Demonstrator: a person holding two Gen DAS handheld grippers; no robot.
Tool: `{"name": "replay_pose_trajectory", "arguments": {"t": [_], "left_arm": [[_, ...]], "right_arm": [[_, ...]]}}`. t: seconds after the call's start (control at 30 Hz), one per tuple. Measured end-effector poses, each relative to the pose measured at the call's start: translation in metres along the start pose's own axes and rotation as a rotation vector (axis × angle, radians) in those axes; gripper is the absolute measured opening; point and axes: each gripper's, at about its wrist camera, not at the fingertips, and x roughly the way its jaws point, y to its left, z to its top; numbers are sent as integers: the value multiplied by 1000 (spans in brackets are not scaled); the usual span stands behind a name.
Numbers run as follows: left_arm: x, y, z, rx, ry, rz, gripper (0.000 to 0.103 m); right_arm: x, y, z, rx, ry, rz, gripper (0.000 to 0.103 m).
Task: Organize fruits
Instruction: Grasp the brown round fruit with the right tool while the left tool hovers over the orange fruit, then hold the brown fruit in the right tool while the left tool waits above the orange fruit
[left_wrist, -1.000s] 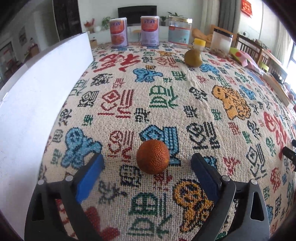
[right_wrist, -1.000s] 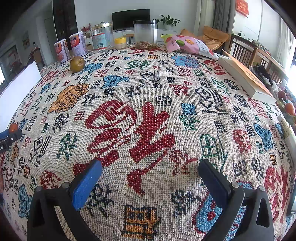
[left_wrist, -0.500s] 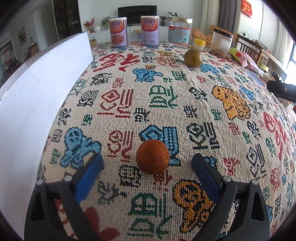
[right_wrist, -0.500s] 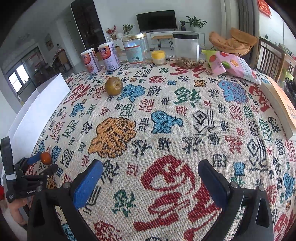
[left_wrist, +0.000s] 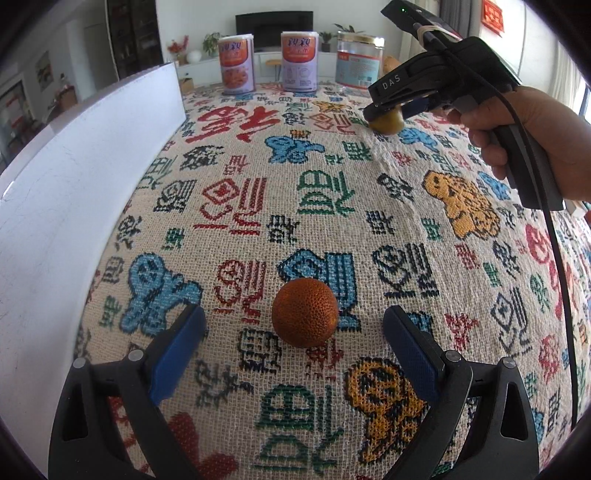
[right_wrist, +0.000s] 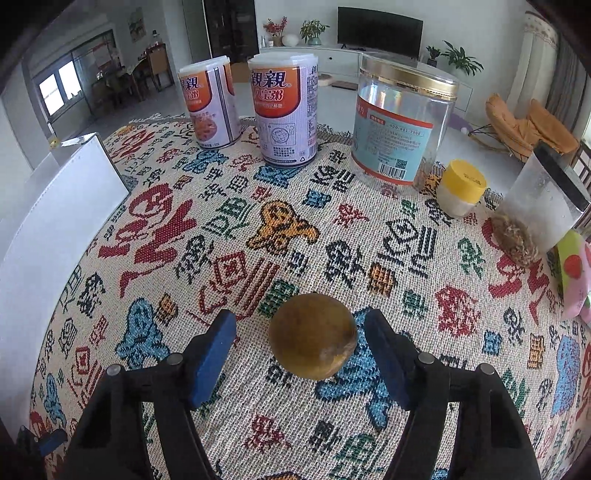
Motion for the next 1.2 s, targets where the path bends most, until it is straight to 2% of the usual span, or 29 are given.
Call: {"name": "replay_pose_trajectory", "arguments": {"t": [0.03,0.17,0.27,0.5,0.83,1.2], "left_arm": [[0,0,0,0,0,0,98],[0,0,0,0,0,0,98],[0,0,0,0,0,0,98],[0,0,0,0,0,-1,98],[0,0,0,0,1,-1,98],[0,0,0,0,1,-1,98]], "right_arm": [[0,-4,-3,3,7,-13,50],[-14,-26,-26,66,-1,47,50],[-30,-35,-48,63,-13,67,50],[-49,-36,-71,26,1,56,50],[-71,-67,-119,196,-58,161,50],[-82,-75,-149,267,-83,215,50]]}}
